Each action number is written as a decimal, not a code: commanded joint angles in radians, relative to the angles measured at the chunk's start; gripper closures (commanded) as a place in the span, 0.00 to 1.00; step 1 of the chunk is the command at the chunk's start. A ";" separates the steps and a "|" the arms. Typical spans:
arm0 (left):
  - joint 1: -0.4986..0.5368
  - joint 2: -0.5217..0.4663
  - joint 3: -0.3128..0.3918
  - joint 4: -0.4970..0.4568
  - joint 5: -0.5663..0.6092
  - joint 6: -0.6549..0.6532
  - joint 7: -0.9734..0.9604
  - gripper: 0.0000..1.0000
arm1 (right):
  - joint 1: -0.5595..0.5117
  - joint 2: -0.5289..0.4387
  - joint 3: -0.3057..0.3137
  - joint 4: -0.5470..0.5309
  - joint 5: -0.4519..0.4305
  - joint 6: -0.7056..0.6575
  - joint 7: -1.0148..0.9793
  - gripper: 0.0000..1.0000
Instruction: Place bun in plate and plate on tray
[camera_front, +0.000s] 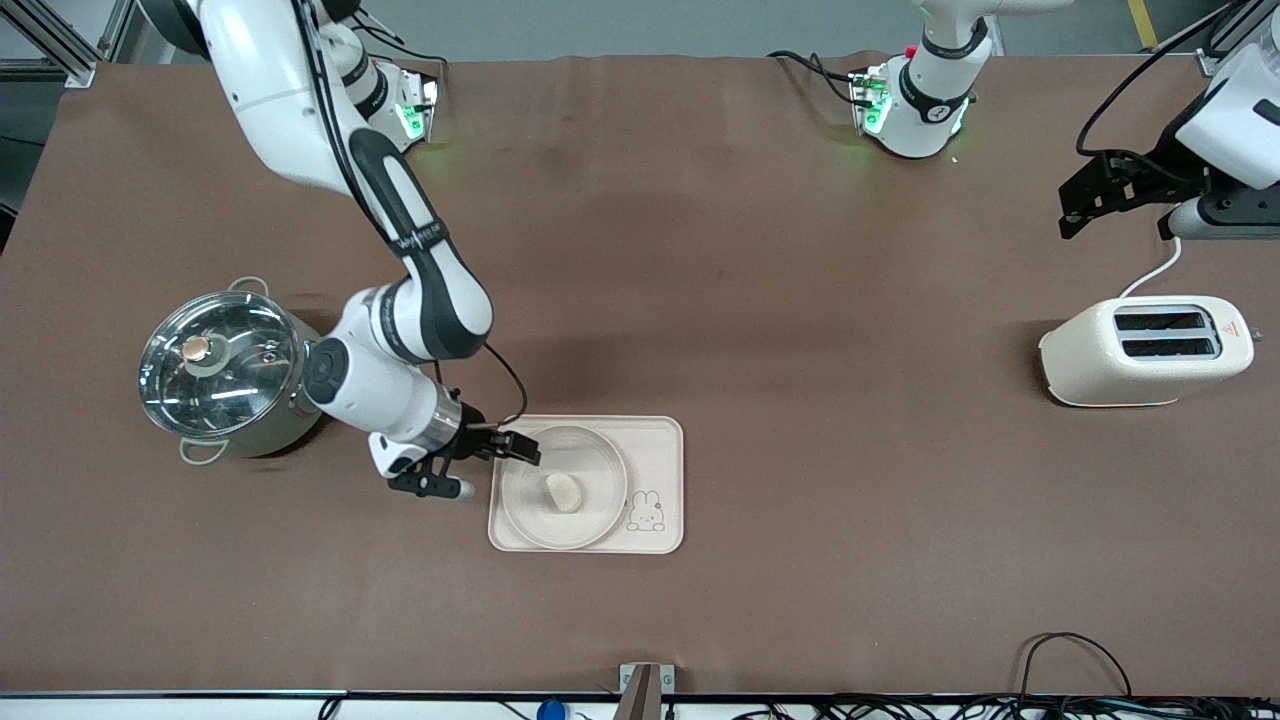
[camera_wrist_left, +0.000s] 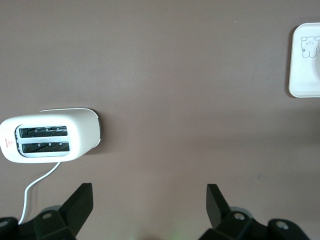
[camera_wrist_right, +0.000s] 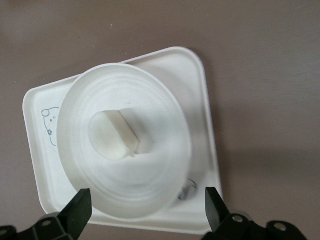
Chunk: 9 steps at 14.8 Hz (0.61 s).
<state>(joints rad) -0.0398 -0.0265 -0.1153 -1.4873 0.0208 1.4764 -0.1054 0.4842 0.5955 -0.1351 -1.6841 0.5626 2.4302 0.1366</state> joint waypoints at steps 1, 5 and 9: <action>0.008 -0.016 -0.001 0.004 -0.018 -0.019 0.006 0.00 | -0.007 -0.262 -0.038 -0.244 -0.195 -0.034 0.012 0.00; -0.002 -0.013 -0.012 0.016 -0.019 -0.045 0.006 0.00 | -0.097 -0.469 -0.096 -0.223 -0.453 -0.330 -0.003 0.00; 0.001 -0.009 -0.030 0.018 -0.012 -0.044 0.004 0.00 | -0.197 -0.638 -0.098 -0.172 -0.540 -0.552 -0.144 0.00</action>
<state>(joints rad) -0.0420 -0.0294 -0.1430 -1.4815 0.0206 1.4495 -0.1055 0.3320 0.0538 -0.2470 -1.8332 0.0543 1.9336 0.0601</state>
